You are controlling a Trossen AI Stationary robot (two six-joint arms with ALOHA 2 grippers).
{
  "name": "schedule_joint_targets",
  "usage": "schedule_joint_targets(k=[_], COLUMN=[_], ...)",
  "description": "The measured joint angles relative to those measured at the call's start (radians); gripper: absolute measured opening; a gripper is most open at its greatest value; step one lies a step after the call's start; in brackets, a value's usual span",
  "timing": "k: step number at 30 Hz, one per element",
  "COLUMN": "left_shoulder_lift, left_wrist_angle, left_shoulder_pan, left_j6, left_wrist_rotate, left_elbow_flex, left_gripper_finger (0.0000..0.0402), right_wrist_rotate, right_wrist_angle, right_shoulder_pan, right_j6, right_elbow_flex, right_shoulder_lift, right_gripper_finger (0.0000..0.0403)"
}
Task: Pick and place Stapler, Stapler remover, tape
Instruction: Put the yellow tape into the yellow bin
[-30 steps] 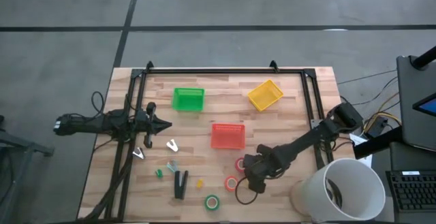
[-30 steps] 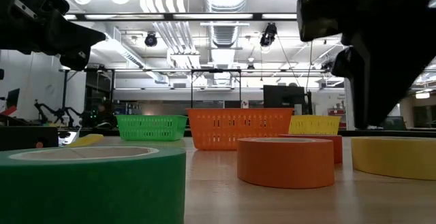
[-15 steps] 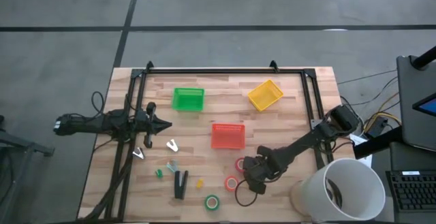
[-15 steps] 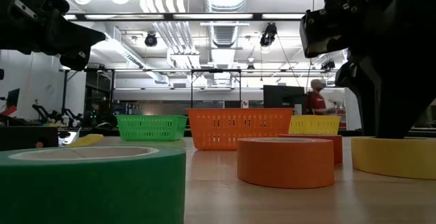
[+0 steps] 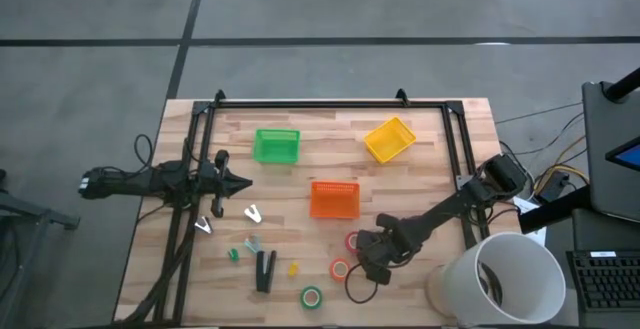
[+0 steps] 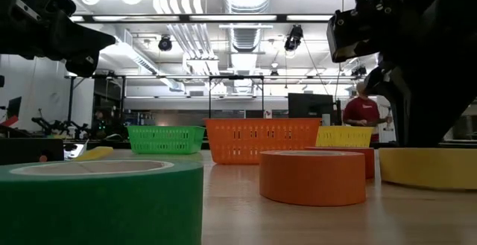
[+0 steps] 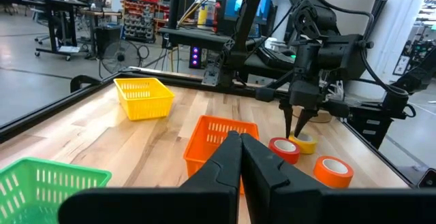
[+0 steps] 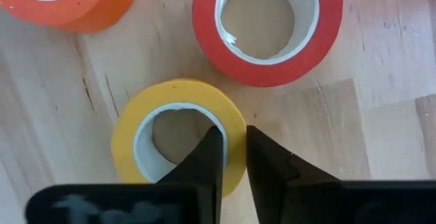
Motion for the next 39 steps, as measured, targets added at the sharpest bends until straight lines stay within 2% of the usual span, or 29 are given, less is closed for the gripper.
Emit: schedule_joint_targets(k=[5,13,18,25,29,39], left_shoulder_lift=[0.000,0.000,0.001,0.002,0.002,0.002], left_wrist_angle=[0.000,0.000,0.000,0.000,0.000,0.000], left_shoulder_pan=[0.000,0.000,0.000,0.000,0.000,0.000], left_j6=[0.000,0.000,0.000,0.000,0.000,0.000], left_wrist_rotate=[0.000,0.000,0.000,0.000,0.000,0.000], left_elbow_flex=[0.000,0.000,0.000,0.000,0.000,0.000], left_gripper_finger=[0.0010,0.0010,0.0010,0.0010,0.0010,0.0010], right_wrist_rotate=[-0.003,0.004,0.072,0.169,0.184,0.184], right_wrist_angle=[-0.002,-0.059,-0.144,-0.215,-0.215,-0.204], right_shoulder_pan=[-0.004,-0.043,-0.110,-0.259,-0.368,-0.682], right_j6=[-0.031,-0.083,-0.115,-0.172,-0.210,-0.265], right_elbow_flex=[0.000,0.005,0.005,0.003,0.000,-0.048], right_shoulder_lift=[-0.011,-0.110,-0.204,-0.341,-0.402,-0.414], right_gripper_finger=[0.0036,0.0039,0.0039,0.0039,0.0039,0.0042])
